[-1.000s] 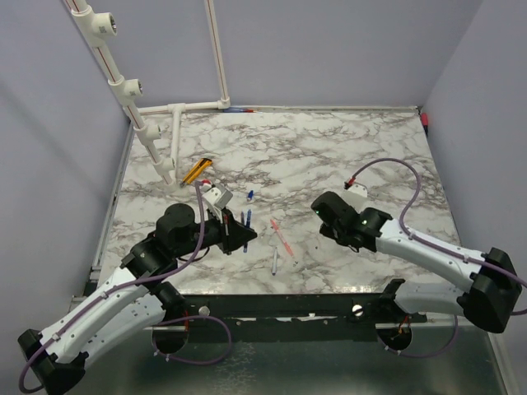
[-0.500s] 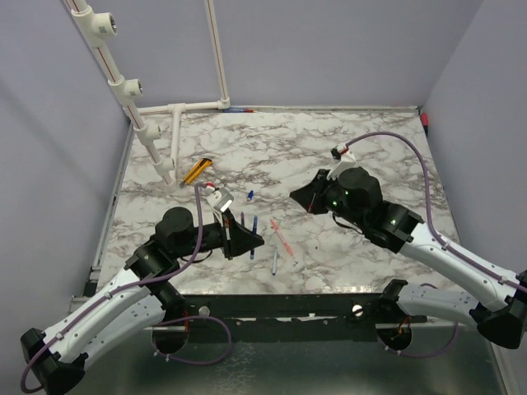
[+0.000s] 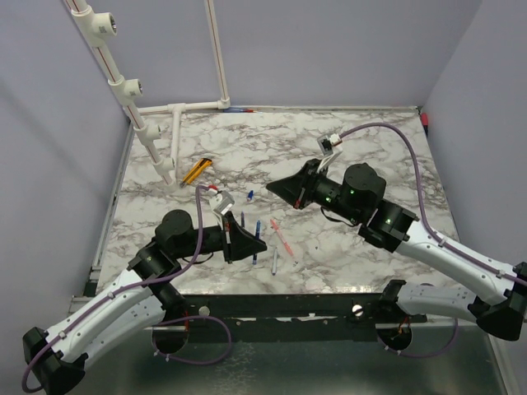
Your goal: Insert the pens into the pen caps
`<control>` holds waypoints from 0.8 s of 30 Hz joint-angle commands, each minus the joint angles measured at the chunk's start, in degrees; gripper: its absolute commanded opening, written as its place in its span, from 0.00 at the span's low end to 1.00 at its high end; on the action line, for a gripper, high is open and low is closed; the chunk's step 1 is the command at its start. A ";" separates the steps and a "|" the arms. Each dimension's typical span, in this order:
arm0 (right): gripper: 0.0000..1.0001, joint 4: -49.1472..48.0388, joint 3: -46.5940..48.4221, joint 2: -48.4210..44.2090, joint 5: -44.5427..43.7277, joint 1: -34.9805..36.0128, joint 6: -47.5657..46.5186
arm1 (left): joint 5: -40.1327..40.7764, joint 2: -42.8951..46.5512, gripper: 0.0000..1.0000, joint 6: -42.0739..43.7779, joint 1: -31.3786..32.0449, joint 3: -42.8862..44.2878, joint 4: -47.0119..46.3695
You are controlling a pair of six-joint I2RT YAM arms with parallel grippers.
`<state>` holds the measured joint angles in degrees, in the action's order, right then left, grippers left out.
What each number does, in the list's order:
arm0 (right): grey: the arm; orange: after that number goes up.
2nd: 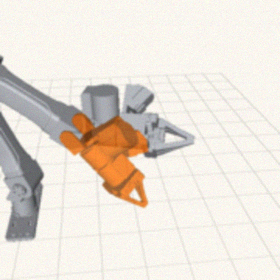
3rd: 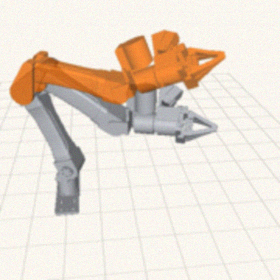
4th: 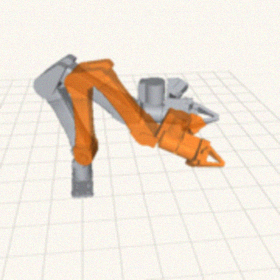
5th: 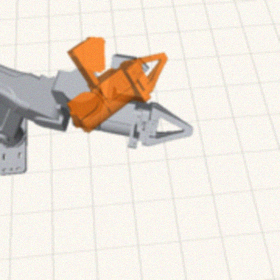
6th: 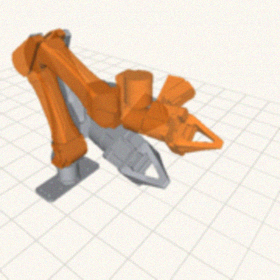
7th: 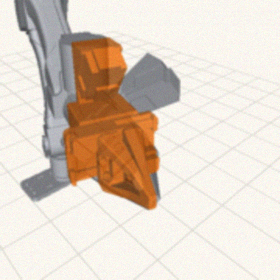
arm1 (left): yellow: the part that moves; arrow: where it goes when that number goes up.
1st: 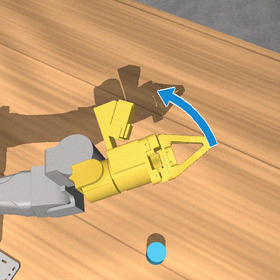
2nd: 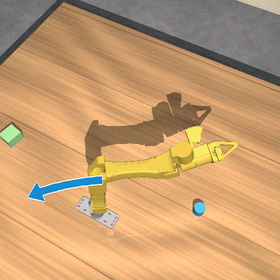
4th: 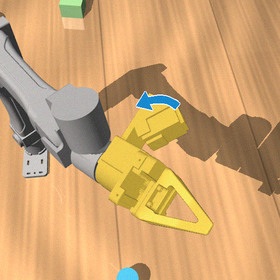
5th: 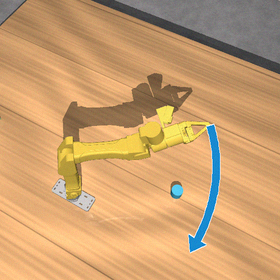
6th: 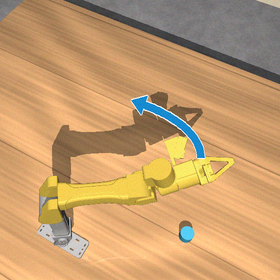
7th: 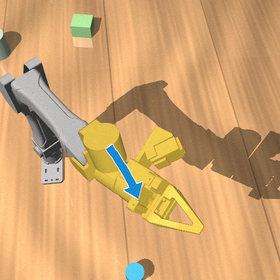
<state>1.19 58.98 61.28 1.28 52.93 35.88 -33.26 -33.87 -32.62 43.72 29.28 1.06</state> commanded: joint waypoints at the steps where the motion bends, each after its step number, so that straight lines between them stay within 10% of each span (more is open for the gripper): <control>1: 0.01 -5.54 1.67 1.81 1.84 2.70 -1.97 | -3.41 0.93 0.00 -0.73 -0.04 -0.89 -3.80; 24: 0.01 -11.79 -1.63 1.02 -7.06 12.05 -6.36 | -3.65 6.18 0.00 -11.13 -0.04 -4.26 -16.12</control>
<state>-8.58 58.54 63.55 -2.42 64.03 31.35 -35.57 -29.45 -40.60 43.72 25.17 -10.15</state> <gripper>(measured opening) 0.043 0.103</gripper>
